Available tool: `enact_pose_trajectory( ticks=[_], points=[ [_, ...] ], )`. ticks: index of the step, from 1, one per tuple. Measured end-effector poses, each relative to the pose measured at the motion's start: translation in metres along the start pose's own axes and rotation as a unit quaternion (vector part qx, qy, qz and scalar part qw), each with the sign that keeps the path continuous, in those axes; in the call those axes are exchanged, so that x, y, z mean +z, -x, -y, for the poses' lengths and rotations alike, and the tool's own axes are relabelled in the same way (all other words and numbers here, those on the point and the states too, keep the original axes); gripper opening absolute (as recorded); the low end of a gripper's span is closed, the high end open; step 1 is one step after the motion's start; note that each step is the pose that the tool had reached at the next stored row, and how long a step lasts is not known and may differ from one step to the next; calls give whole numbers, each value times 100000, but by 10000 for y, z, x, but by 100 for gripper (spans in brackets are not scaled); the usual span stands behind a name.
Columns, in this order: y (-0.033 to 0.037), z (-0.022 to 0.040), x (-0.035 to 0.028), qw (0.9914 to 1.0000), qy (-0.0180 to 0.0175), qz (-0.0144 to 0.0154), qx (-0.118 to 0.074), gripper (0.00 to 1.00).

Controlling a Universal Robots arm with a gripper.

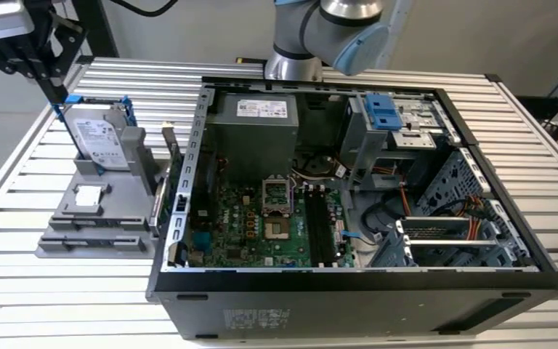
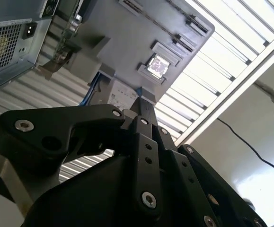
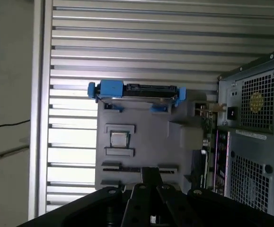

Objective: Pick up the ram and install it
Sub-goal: 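Reach for the ram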

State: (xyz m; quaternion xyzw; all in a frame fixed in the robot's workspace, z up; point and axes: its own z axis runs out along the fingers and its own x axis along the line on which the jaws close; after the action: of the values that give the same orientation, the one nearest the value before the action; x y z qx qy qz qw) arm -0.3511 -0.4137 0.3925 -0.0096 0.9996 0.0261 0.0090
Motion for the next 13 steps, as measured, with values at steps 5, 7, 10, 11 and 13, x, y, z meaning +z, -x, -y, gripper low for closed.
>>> enact_pose_trajectory(
  ticks=[5, 7, 10, 11, 13],
  points=[
    [-11, 111, -6, 100000, -2, -2, -7, 0],
    [-13, 163, -9, 100000, 1, -1, -4, 0],
    [-14, 249, -13, 100000, 0, 0, -2, 0],
    [-14, 277, -15, 100000, 0, 0, -4, 0],
    [-16, 338, -18, 100000, 1, 1, -6, 0]
  ],
)
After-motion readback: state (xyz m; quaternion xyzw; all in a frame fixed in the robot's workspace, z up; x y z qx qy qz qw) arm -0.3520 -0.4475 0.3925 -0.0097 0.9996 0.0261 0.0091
